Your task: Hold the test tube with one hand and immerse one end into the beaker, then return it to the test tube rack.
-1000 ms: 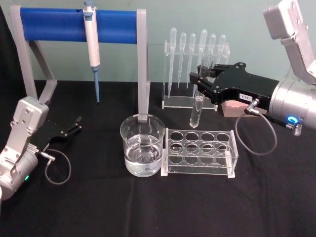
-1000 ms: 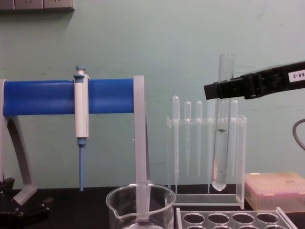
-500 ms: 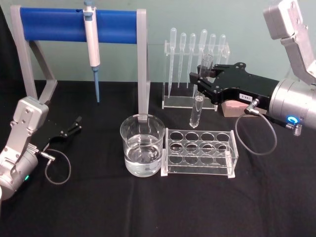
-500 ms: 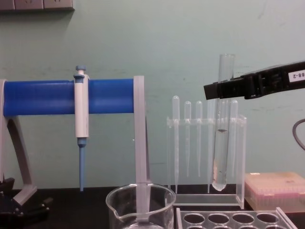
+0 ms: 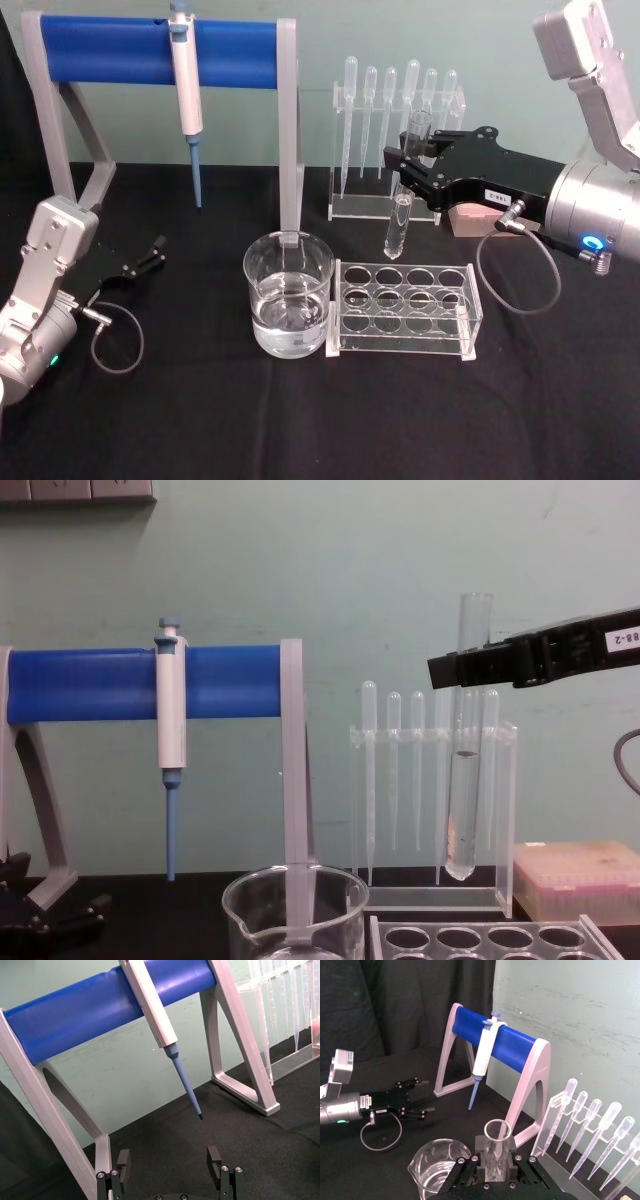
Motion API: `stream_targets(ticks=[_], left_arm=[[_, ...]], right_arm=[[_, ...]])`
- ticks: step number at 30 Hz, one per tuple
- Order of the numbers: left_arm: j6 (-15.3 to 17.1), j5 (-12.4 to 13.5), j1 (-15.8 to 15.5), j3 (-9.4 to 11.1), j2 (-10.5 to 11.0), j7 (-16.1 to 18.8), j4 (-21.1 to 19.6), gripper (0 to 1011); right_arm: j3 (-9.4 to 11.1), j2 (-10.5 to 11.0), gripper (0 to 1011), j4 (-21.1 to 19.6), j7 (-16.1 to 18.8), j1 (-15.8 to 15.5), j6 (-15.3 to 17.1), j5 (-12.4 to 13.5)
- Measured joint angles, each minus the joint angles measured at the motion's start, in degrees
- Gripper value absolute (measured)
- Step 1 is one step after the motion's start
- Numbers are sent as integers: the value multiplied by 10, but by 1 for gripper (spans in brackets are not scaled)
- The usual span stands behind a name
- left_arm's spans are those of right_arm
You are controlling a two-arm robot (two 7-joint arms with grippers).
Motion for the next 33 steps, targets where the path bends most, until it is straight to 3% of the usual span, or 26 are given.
stream_targets(ticks=[33], left_arm=[[0,0,0,0,0,0,0,1000]], right_arm=[[0,0,225,0,0,0,0,0]])
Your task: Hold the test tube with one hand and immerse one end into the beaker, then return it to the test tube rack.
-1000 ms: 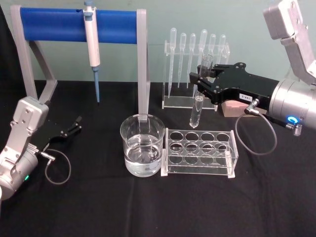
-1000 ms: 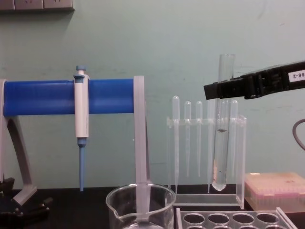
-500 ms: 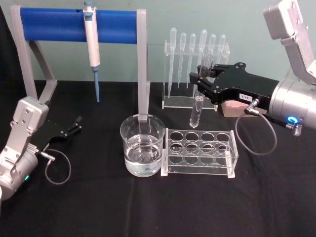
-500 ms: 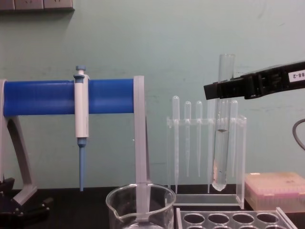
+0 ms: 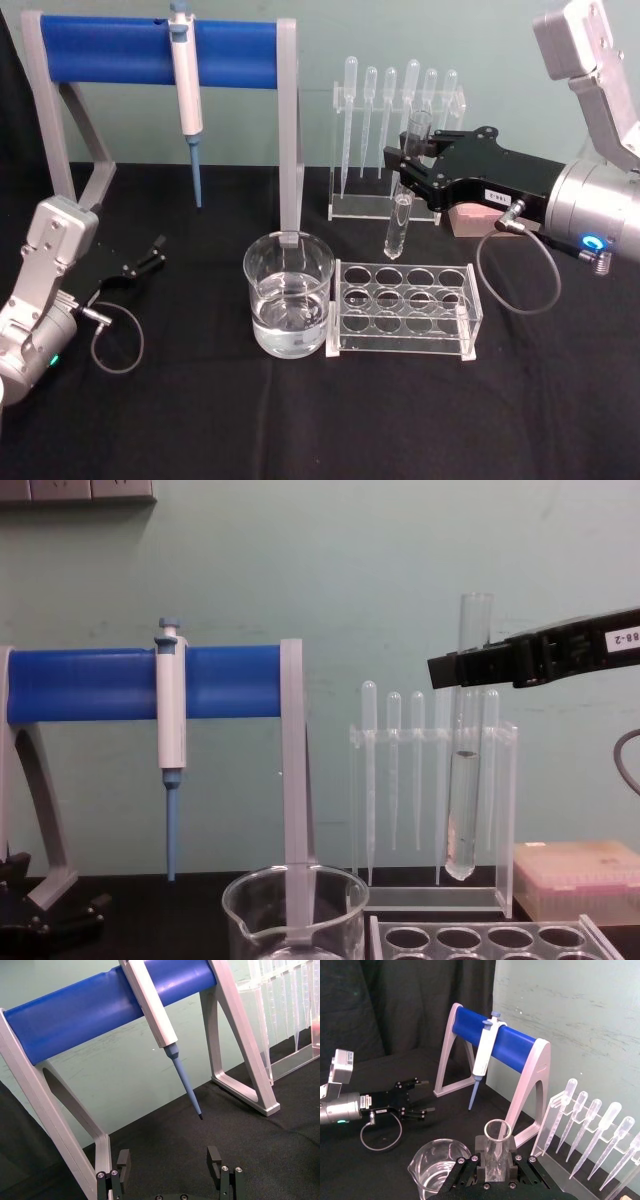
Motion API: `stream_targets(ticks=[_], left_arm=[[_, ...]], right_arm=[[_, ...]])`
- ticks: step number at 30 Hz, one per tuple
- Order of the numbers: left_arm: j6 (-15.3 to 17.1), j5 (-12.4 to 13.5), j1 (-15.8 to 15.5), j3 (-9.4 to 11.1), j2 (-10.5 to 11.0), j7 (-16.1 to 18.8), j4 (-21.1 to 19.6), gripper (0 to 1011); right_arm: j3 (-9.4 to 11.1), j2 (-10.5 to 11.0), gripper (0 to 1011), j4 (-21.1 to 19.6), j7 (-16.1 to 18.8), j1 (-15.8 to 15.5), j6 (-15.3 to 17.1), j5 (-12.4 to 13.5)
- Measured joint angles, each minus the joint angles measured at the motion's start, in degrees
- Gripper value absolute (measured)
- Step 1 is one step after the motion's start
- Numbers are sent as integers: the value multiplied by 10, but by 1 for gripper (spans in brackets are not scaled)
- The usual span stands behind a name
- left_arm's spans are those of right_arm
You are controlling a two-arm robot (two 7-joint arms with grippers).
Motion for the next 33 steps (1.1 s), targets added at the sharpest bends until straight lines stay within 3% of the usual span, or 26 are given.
stream_targets(ticks=[33], left_arm=[[0,0,0,0,0,0,0,1000]], right_arm=[[0,0,225,0,0,0,0,0]])
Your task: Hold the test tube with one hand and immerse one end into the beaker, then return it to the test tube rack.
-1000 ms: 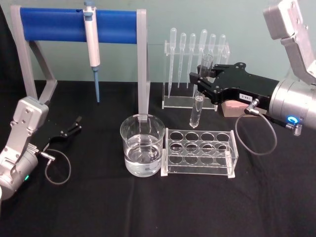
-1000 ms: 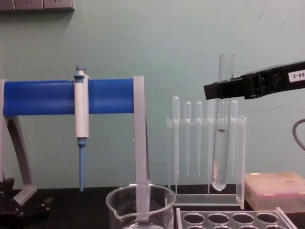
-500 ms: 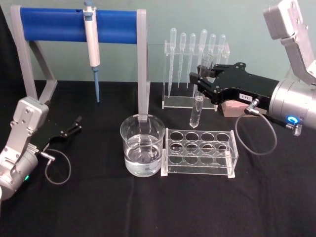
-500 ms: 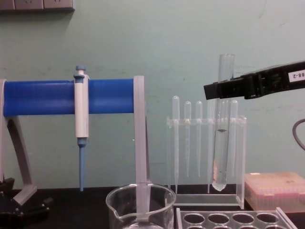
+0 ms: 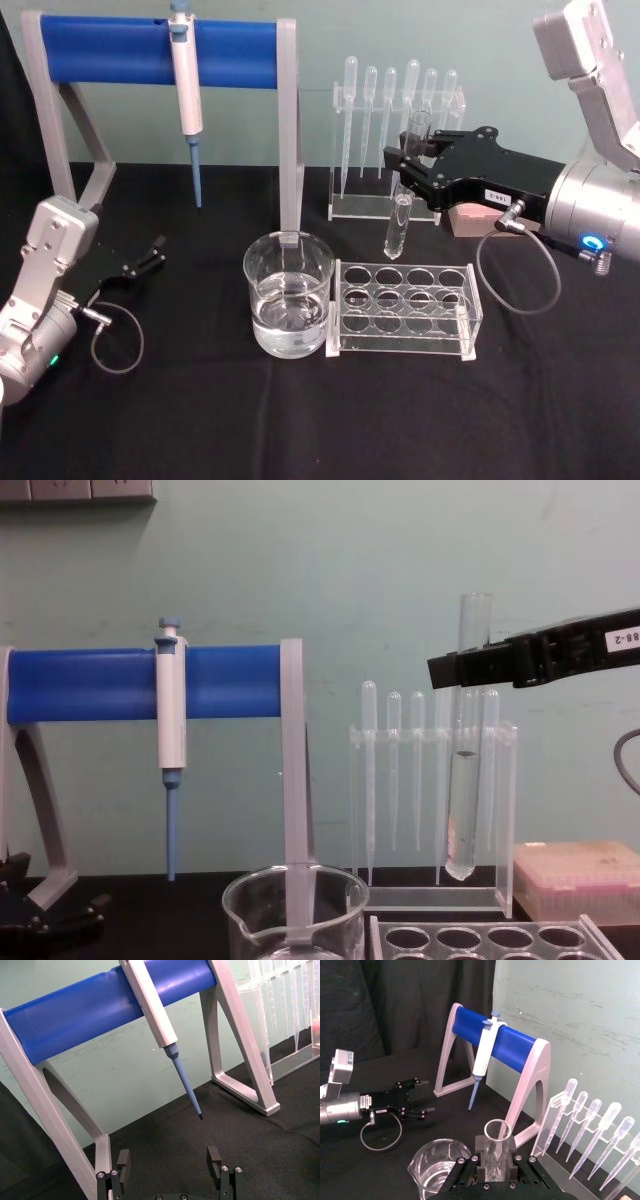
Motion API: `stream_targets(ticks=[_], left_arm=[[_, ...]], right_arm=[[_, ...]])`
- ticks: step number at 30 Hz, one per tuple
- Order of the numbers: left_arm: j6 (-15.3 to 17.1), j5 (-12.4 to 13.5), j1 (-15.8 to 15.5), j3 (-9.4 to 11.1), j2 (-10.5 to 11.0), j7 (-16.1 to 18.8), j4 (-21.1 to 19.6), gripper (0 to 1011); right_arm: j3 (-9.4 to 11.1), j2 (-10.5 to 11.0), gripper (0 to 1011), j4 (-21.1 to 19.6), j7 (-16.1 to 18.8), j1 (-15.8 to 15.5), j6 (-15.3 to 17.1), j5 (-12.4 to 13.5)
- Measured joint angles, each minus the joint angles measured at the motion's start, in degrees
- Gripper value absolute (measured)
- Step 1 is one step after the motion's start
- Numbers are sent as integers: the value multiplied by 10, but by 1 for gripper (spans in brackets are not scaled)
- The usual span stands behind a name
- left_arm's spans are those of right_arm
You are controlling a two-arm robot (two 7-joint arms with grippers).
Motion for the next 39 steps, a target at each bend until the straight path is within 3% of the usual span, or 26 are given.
stream_targets(ticks=[39], left_arm=[[0,0,0,0,0,0,0,1000]], right_arm=[[0,0,225,0,0,0,0,0]])
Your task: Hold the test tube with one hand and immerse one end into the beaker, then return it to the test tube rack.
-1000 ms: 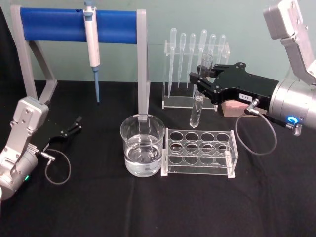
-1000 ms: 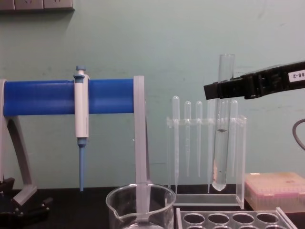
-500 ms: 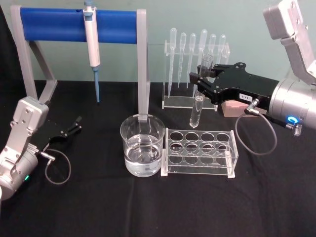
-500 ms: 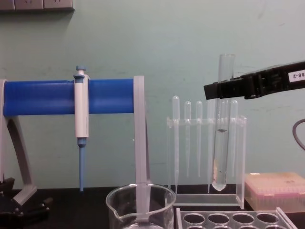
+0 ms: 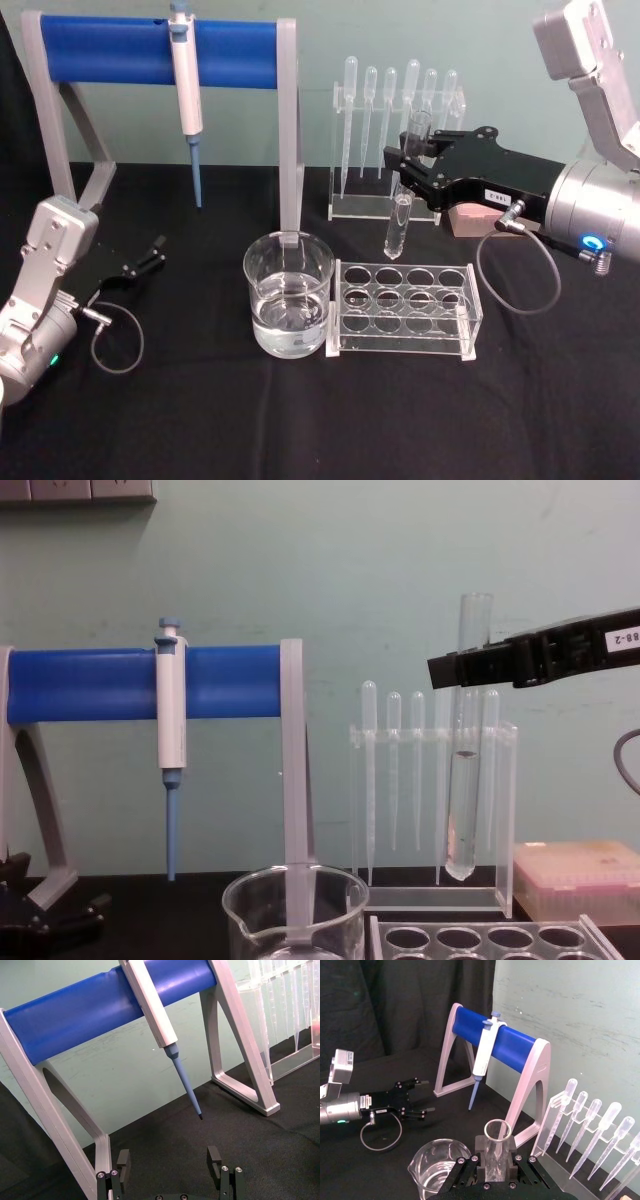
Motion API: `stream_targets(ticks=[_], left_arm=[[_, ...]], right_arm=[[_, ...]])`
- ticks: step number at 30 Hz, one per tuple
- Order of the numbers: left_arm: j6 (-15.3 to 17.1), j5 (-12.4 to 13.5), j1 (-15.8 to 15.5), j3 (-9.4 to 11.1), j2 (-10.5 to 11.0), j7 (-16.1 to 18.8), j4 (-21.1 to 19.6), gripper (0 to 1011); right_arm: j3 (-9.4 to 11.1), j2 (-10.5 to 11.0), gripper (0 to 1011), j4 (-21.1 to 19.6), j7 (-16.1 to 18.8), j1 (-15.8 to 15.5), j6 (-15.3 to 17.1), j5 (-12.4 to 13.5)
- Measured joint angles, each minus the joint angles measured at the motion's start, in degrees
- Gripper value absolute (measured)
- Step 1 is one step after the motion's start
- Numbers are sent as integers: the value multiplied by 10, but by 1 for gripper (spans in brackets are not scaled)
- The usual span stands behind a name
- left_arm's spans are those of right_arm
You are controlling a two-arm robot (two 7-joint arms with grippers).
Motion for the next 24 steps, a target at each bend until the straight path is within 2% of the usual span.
stream_targets(ticks=[24], left_arm=[[0,0,0,0,0,0,0,1000]], right_arm=[[0,0,225,0,0,0,0,0]])
